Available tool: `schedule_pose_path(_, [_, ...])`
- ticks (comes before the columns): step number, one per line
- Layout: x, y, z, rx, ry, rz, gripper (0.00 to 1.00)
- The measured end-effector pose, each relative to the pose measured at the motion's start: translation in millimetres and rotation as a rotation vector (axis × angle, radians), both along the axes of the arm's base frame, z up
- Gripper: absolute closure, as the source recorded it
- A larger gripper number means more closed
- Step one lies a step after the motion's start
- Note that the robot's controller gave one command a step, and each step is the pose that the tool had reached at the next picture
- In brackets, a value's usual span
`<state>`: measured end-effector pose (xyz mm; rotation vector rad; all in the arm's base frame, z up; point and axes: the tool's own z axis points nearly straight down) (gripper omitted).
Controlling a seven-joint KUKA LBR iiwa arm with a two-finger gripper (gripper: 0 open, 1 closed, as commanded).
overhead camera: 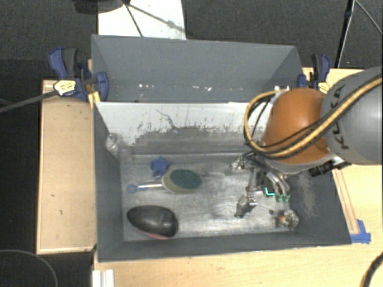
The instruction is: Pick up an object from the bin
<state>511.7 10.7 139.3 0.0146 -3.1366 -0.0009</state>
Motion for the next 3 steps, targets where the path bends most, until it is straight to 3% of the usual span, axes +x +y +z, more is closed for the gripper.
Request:
schedule_pose_path(1, [67.9, 106.8, -36.4, 0.004, -0.010, 0.143, 0.00])
schedule_pose_path(2, [68.3, 102.6, -34.9, 0.001, -0.010, 0.137, 1.00])
schedule_pose_path(3, [62.5, 106.3, 89.0, 0.001, -0.016, 0.143, 1.00])
